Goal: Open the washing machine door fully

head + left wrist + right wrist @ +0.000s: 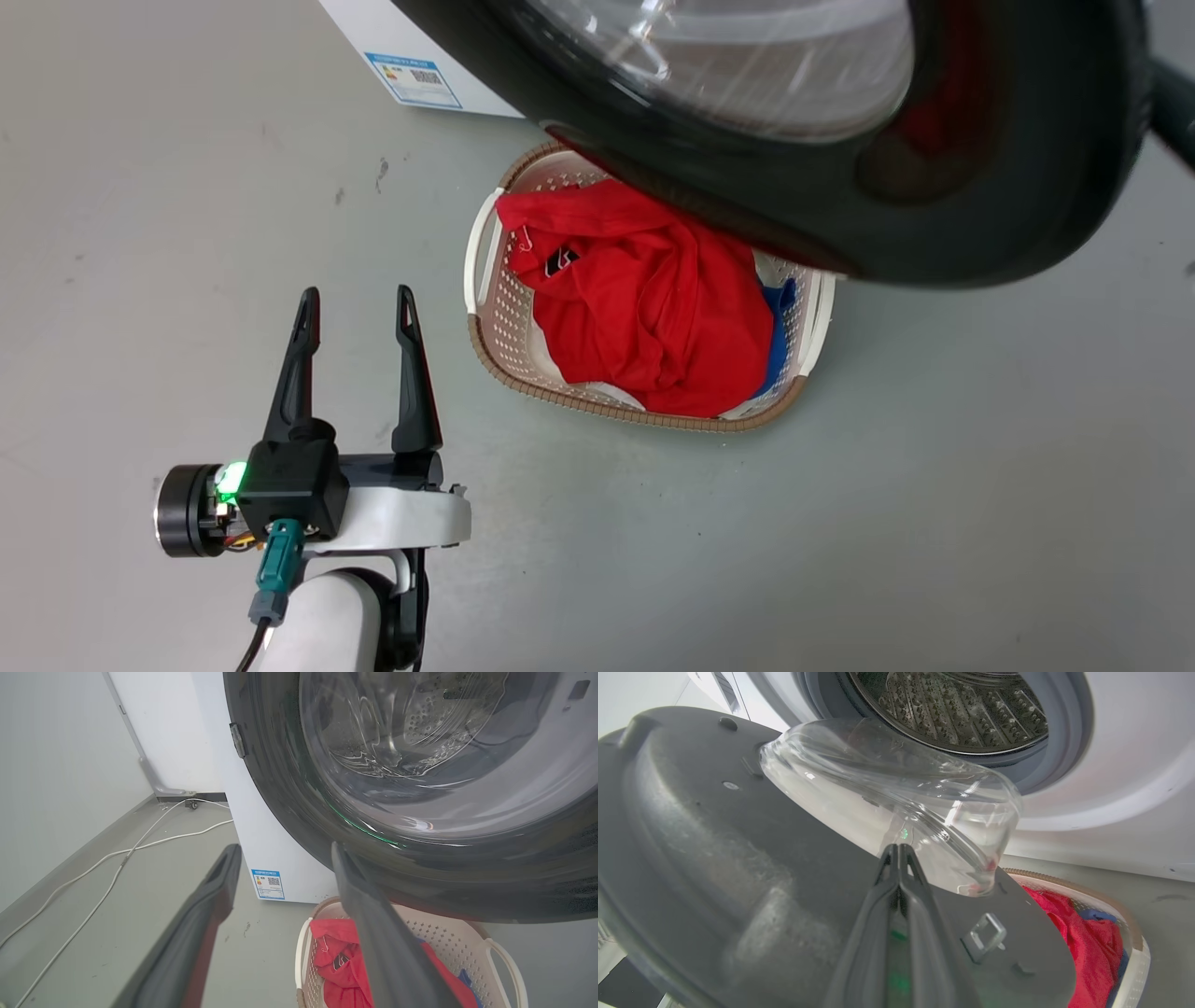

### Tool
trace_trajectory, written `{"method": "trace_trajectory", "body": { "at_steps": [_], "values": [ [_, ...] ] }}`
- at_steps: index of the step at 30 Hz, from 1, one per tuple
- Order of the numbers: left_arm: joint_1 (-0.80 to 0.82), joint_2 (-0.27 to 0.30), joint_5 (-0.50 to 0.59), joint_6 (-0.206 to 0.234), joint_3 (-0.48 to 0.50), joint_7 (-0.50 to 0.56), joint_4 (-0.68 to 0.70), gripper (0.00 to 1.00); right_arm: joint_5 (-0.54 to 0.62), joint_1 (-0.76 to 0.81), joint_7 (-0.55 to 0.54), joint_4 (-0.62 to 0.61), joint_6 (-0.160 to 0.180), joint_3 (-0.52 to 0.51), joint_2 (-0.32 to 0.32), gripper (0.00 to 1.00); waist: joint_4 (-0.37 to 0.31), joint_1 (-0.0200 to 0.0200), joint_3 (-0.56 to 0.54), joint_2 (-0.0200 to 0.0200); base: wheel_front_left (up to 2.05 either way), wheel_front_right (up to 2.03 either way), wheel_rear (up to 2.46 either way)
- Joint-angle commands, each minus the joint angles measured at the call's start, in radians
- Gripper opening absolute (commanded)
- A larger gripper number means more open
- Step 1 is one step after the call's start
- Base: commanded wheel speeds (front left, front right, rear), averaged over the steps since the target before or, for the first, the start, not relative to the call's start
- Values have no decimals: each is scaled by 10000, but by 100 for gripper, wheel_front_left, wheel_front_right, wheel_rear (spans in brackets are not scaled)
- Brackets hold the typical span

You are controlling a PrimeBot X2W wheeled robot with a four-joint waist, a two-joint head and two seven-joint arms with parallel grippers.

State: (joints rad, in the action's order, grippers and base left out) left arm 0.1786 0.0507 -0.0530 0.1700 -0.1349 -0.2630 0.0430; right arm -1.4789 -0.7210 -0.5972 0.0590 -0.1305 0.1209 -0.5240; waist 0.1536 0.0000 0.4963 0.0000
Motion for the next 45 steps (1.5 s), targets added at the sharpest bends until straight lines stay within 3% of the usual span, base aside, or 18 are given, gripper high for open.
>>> {"method": "trace_trajectory", "body": {
  "at_steps": [1,27,45],
  "values": [
    [-87,-2,56,-29,10,-28,-15,100,-98,394,53,-237,-4,139,156,0,-27,0,-105,0,0,0,0],
    [-864,-2,419,-193,86,-28,-249,100,-330,4136,1177,-1961,-4,2321,1674,0,-156,0,-1680,0,0,0,0],
    [-1435,-2,450,-255,120,-28,-332,100,-578,5119,1673,-1501,-15,3981,2822,0,-62,0,-2502,0,0,0,0]
  ]
}}
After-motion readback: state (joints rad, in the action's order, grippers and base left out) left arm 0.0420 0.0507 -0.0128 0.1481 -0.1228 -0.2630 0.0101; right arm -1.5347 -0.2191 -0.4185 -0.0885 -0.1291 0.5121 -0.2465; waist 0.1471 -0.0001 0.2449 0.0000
